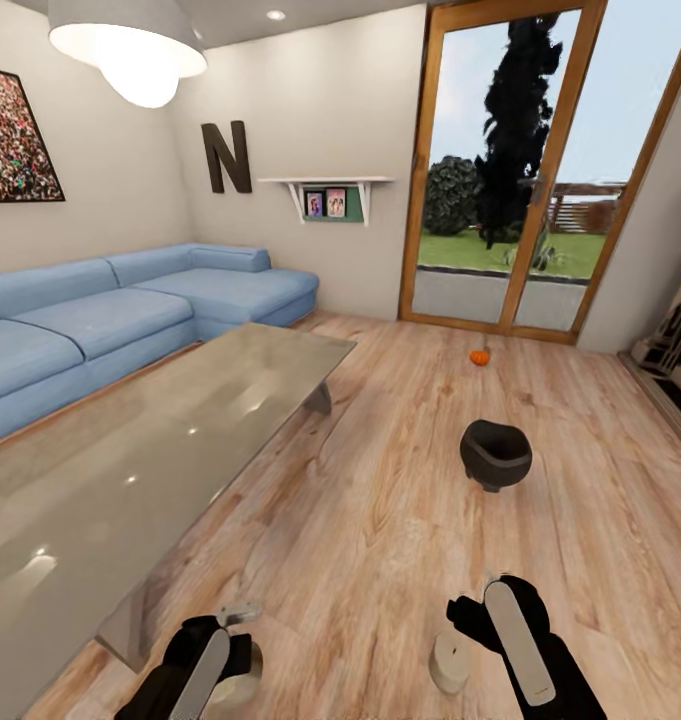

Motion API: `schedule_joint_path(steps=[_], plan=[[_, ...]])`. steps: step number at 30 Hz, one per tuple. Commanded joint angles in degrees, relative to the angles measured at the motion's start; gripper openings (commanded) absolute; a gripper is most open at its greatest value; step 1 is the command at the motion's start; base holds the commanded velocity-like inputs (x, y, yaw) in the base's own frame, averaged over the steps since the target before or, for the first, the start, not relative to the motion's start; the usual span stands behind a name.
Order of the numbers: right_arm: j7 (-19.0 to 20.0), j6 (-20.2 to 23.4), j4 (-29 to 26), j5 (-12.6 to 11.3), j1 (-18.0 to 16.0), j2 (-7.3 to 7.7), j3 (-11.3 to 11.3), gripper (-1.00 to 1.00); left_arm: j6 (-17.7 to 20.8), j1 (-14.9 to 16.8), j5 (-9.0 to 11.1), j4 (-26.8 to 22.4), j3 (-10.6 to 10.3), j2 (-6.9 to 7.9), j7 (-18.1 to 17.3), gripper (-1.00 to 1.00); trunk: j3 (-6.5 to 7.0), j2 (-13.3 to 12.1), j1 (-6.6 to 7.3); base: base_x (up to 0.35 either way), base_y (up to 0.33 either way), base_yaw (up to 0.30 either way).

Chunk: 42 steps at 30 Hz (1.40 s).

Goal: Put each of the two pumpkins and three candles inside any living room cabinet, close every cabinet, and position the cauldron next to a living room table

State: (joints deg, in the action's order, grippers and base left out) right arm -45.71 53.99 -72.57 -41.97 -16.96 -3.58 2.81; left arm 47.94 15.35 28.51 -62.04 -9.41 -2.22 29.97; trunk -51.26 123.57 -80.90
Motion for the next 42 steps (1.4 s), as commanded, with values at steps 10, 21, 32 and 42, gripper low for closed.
schedule_joint_path(steps=[10,21,32,42], plan=[[0.12,-5.04,3.91,0.04,-0.49,1.43,0.00,1.00,3.38,-0.04,3.08,-2.87,6.38,0.35,-7.29,-1.00,-1.80,4.03,-2.20,0.000,0.000,0.000],[4.99,-8.77,4.03,0.19,-0.44,1.54,-0.42,1.00,9.95,0.00,9.16,-4.93,10.78,0.96,-17.28,-1.00,-2.88,6.43,-3.52,0.000,0.000,0.000],[6.24,-11.37,5.43,0.32,-0.44,1.56,-0.56,1.00,10.30,0.01,10.77,-5.11,11.34,1.06,-19.49,-1.00,-3.96,8.84,-4.84,0.000,0.000,0.000],[6.42,-14.63,6.58,0.34,-0.51,1.71,-0.76,1.00,10.18,-0.03,13.12,-5.11,11.32,1.18,-19.51,-1.00,-5.75,12.85,-7.03,0.000,0.000,0.000]])
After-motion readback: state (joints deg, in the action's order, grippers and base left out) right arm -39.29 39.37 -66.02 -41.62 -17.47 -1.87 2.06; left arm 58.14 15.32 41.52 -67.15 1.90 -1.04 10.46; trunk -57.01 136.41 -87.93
